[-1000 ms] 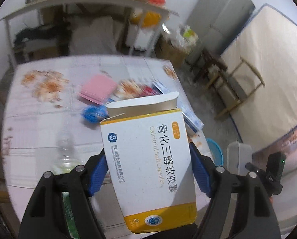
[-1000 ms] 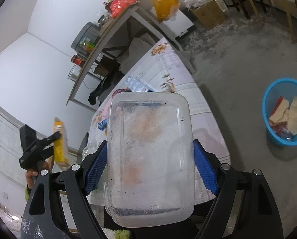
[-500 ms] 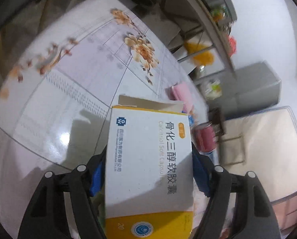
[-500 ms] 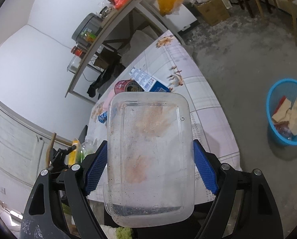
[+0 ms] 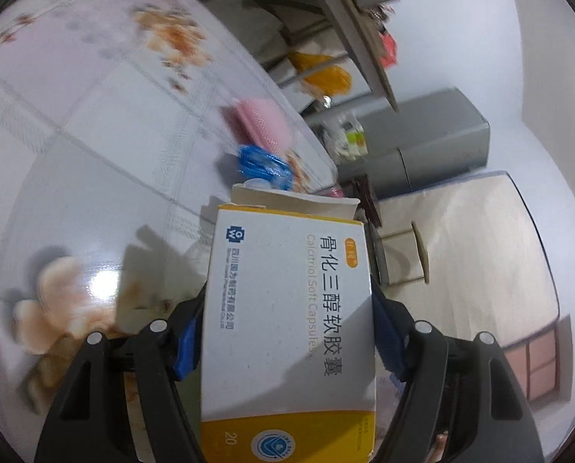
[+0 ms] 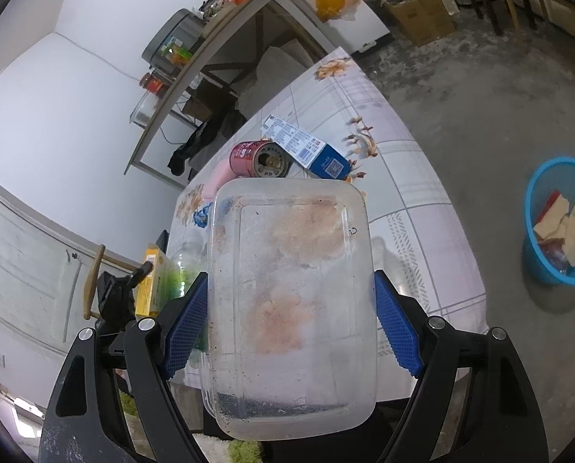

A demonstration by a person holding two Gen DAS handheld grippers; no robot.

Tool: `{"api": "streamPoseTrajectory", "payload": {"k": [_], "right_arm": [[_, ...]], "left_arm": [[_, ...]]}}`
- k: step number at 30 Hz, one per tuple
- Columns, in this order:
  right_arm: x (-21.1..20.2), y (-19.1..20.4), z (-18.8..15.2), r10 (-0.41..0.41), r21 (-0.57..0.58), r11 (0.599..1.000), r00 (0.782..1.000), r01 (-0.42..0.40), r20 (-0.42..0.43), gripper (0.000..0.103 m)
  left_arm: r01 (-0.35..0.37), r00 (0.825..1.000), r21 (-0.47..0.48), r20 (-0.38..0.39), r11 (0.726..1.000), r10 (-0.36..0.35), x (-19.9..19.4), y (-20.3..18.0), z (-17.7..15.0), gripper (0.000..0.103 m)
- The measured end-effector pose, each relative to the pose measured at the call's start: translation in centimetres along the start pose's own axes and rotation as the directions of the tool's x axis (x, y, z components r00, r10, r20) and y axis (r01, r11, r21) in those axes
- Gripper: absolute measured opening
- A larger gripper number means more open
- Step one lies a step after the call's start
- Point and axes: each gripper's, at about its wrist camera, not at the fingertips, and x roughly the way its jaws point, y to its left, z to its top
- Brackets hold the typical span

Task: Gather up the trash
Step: 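Carry the medicine box in the left tool while the right tool carries the plastic box to the wastebasket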

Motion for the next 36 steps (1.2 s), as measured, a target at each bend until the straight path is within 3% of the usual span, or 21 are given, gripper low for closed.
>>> {"api": "streamPoseTrajectory", "payload": {"k": [20,25,36], "right_arm": [[1.4,0.0,-0.4,0.012,0.006,1.000,0.999,-0.012,-0.035,0.078],[0.2,-0.6,-0.5,0.012,0.018,1.000,1.000,-0.012,-0.004,0.078],[-4.6,-4.5,-1.0,-0.010,0.099,0.995,0.994,-0.001,0.109,0.078]], "left_arm": [[-0.004,0.999,0.111,0.033,0.994,0.000,-0.7,-3.3,-0.7,0.070],[0.019,0.999,0.175,0.022,0.984,-0.023,-0.5,-5.8,-1.4,0.070],[0.133,0.991,0.326,-0.069,0.936,-0.117,3.0,-14.3,-3.2,0.070]]}}
